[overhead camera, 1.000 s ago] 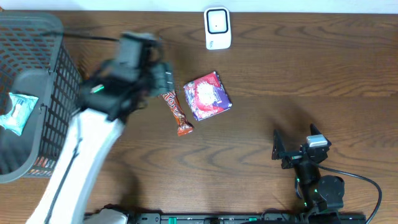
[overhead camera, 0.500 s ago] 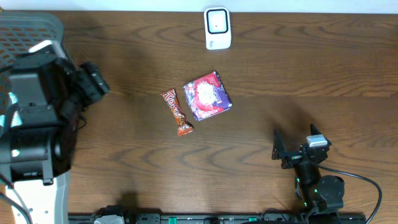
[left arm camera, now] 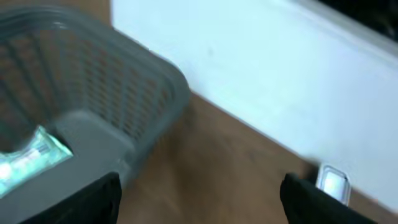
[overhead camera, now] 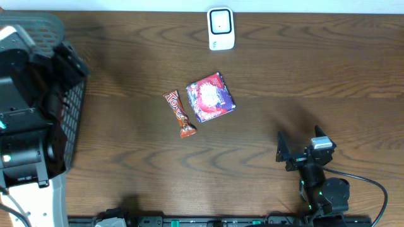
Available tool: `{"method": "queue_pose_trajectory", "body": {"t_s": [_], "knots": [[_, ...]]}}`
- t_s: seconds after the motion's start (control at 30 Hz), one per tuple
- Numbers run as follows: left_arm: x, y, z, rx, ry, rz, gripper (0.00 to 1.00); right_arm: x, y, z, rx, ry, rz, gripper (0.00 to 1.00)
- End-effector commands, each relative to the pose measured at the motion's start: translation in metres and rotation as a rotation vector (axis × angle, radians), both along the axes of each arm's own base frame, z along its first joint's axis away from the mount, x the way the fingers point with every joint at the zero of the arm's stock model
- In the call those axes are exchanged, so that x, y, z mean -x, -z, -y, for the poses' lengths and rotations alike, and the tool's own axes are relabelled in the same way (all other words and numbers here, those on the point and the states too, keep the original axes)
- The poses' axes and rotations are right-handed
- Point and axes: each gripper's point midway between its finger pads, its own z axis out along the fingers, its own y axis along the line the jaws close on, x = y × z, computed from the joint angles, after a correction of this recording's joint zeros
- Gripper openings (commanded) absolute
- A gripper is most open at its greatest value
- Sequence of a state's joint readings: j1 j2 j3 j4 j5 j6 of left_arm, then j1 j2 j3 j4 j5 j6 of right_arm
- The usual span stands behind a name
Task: Scan the item barcode
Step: 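Reach the left gripper into the basket toward the orange snack box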
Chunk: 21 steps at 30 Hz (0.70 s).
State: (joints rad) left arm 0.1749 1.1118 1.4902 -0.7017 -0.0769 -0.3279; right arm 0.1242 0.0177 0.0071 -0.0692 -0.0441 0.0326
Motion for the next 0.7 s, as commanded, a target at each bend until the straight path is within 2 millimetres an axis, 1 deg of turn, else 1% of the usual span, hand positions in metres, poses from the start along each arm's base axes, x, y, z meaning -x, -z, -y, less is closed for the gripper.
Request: {"method": "queue_pose_trajectory", "body": {"t_s": [0.0,0.03,0.1,0.17,0.27,0.3,0.43,0.57,0.67], "knots": [[0.011,-0.005,-0.042,-0.083,-0.191,-0.012,0.95,0.000,0.001,0.000,0.012,0.001,0.001,0.99],[0.015,-0.002,-0.056,-0.104,-0.261,-0.031,1.00,0.000,0.001,0.000,0.012,0.001,0.001,0.99],[0.025,0.004,-0.084,-0.142,-0.395,-0.075,0.99,0.000,0.001,0.000,0.012,0.001,0.001,0.99],[0.032,0.012,-0.108,-0.151,-0.498,-0.109,0.98,0.000,0.001,0.000,0.012,0.001,0.001,0.99],[0.036,0.028,-0.136,-0.091,-0.608,-0.127,0.98,0.000,0.001,0.000,0.012,0.001,0.001,0.99],[0.038,0.038,-0.150,-0.073,-0.650,-0.149,0.98,0.000,0.001,0.000,0.012,0.001,0.001,0.99],[0.044,0.070,-0.176,-0.050,-0.713,-0.264,0.98,0.000,0.001,0.000,0.012,0.001,0.001,0.99],[0.058,0.116,-0.194,-0.001,-0.764,-0.440,0.98,0.000,0.001,0.000,0.012,0.001,0.001,0.99],[0.072,0.152,-0.204,0.092,-0.844,-0.538,0.98,0.000,0.001,0.000,0.012,0.001,0.001,0.99]]}}
